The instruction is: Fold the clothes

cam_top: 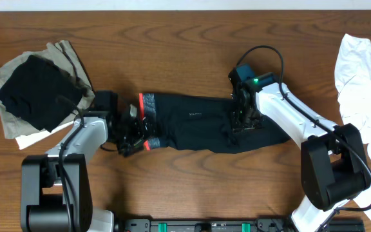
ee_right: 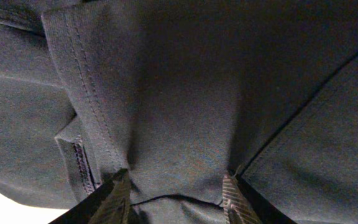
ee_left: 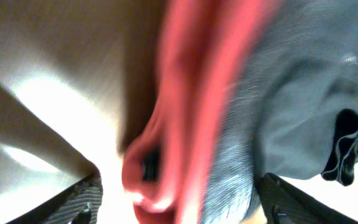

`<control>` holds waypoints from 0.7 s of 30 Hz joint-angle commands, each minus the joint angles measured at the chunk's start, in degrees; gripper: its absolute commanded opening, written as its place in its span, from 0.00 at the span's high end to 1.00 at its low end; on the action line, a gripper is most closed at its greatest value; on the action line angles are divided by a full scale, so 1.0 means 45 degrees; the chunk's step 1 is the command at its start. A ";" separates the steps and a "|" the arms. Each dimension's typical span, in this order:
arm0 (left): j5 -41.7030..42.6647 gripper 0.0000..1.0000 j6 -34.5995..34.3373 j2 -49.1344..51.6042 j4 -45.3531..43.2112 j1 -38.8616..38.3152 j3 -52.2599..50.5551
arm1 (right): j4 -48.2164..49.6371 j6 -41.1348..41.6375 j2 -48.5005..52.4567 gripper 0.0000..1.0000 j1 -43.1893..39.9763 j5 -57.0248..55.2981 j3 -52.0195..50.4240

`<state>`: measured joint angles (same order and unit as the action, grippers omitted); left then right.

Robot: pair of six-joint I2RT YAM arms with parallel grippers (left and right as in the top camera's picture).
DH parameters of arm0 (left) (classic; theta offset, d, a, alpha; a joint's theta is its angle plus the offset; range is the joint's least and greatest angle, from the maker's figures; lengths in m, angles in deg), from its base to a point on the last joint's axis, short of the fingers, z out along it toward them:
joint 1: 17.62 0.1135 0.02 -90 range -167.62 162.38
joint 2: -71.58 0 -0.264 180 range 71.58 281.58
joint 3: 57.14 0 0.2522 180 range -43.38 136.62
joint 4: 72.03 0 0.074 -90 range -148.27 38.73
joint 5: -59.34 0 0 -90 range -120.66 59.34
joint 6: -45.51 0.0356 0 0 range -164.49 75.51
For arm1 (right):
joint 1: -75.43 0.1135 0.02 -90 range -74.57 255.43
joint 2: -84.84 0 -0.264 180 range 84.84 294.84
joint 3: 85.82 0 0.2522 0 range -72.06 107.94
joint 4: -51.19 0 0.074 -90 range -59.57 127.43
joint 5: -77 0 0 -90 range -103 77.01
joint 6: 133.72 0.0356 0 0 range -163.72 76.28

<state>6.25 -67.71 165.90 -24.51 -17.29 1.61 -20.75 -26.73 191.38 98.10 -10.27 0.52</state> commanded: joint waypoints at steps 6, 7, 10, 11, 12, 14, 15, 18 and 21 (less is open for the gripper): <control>0.2050 0.12 -0.2681 0.0495 0.0811 0.0661 -0.0529 | 0.0015 0.0165 0.0000 0.53 -0.0083 -0.0175 -0.0058; 0.2365 0.12 -0.2832 0.0495 0.0631 0.0661 -0.0529 | 0.0015 0.0165 0.0000 0.53 -0.0083 -0.0175 -0.0058; 0.2361 0.12 -0.3249 0.0495 -0.0068 0.0661 -0.0544 | 0.0010 0.0170 0.0000 0.53 -0.0083 -0.0170 -0.0058; 0.2312 0.12 -0.3381 0.0495 -0.0408 0.0661 -0.0563 | -0.0010 0.0170 0.0000 0.53 -0.0083 -0.0170 -0.0058; 0.2317 0.12 -0.3551 0.0495 -0.0646 0.0661 -0.0578 | -0.0034 0.0170 0.0000 0.53 -0.0083 -0.0170 -0.0058; 0.2297 0.12 -0.3881 0.0500 -0.1171 0.0661 -0.0641 | -0.0121 0.0165 0.0000 0.53 -0.0083 -0.0175 -0.0058; 0.2181 0.12 -0.4007 0.0500 -0.1350 0.0661 -0.0661 | -0.0165 0.0165 0.0000 0.52 -0.0083 -0.0175 -0.0058; 0.1583 0.12 -0.4362 0.0500 -0.1734 0.0661 -0.0738 | -0.0223 0.0117 0.0000 0.52 -0.0083 -0.0180 -0.0058; 0.0889 0.12 -0.4682 0.0500 -0.2069 0.0661 -0.0821 | -0.0219 0.0121 0.0000 0.52 -0.0083 -0.0175 -0.0058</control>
<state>15.67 -86.75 167.47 -32.66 -14.40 -0.75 -21.64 -26.73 191.38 98.10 -10.27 0.52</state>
